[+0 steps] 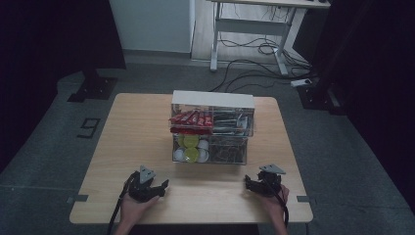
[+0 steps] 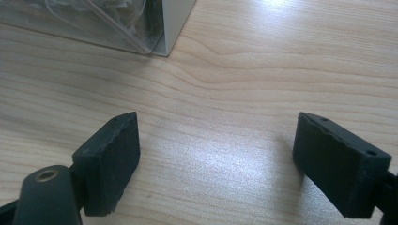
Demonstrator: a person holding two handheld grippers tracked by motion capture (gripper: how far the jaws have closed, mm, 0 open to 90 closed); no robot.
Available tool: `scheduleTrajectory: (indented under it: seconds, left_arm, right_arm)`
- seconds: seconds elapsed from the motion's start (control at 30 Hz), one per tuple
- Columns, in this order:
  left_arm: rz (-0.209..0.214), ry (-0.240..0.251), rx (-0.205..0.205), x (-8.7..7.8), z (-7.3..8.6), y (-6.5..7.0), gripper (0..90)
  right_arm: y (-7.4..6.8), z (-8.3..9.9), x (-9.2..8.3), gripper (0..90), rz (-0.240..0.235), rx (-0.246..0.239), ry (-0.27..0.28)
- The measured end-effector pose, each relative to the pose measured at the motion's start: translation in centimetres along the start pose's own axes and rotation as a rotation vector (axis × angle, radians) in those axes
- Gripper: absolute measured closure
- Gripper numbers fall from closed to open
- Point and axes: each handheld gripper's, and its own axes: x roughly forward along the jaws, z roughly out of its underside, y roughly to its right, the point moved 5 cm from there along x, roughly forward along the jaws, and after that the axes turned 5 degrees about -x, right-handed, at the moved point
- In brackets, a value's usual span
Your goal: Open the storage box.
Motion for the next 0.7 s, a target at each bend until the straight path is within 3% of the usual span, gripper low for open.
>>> scheduleTrajectory:
  seconds: [0.1,0.4,0.53,0.7]
  left_arm:
    - [0.001,0.001,-0.001,0.0,0.0,0.0,28.9]
    - [0.003,-0.011,-0.006,0.2,0.3,0.0,28.8]
    - [0.004,-0.007,-0.011,0.2,0.2,-0.1,28.9]
    - [0.007,-0.016,-0.009,0.3,0.4,0.0,28.8]
  right_arm:
    - [0.0,0.0,0.0,17.6,0.004,0.003,0.002]
    - [0.1,0.0,-0.4,36.3,0.005,0.018,0.035]
    - [0.3,-0.2,-1.0,40.2,0.021,0.021,0.080]
    - [0.5,-0.7,-1.9,42.9,0.007,0.042,0.129]
